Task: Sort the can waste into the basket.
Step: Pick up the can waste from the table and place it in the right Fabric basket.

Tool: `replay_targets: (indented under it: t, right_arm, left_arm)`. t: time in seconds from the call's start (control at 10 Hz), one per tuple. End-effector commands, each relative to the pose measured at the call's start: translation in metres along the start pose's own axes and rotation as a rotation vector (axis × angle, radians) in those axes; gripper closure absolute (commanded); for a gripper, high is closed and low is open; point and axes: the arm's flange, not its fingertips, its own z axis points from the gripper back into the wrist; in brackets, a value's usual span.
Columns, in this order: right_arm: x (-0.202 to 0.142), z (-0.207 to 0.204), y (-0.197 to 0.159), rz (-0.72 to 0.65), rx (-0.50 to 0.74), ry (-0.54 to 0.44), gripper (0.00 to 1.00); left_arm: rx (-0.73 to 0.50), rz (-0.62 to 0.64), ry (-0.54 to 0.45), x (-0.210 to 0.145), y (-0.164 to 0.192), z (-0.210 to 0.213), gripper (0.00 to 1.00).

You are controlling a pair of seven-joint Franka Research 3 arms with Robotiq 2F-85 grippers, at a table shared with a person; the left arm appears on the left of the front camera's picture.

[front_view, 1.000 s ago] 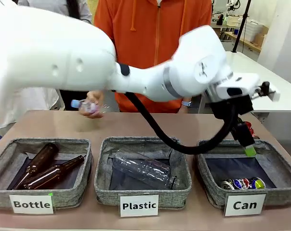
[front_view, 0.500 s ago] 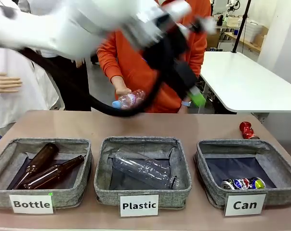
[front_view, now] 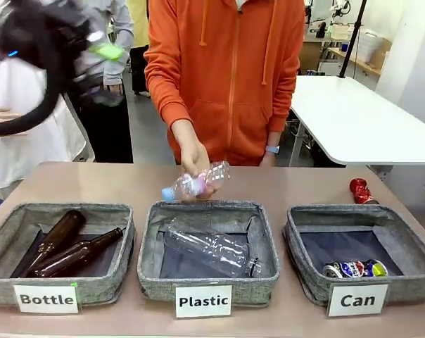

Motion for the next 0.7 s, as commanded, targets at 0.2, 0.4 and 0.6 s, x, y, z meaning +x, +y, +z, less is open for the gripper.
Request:
replay_targets:
  t: [0.2, 0.4, 0.6]
  right_arm:
    - [-0.055, -0.108, -0.004, -0.166, 0.018, 0.001, 0.0]
    - [-0.051, -0.118, -0.012, -0.186, -0.025, -0.005, 0.0]
    - [0.007, -0.101, 0.033, -0.157, -0.024, 0.026, 0.0]
  left_arm:
    - [-0.115, 0.353, -0.211, -0.1, 0.079, 0.105, 0.0]
    - [-0.204, 0.339, -0.285, -0.161, 0.123, 0.122, 0.0]
    - [-0.242, 0.358, -0.271, -0.182, 0.154, 0.118, 0.0]
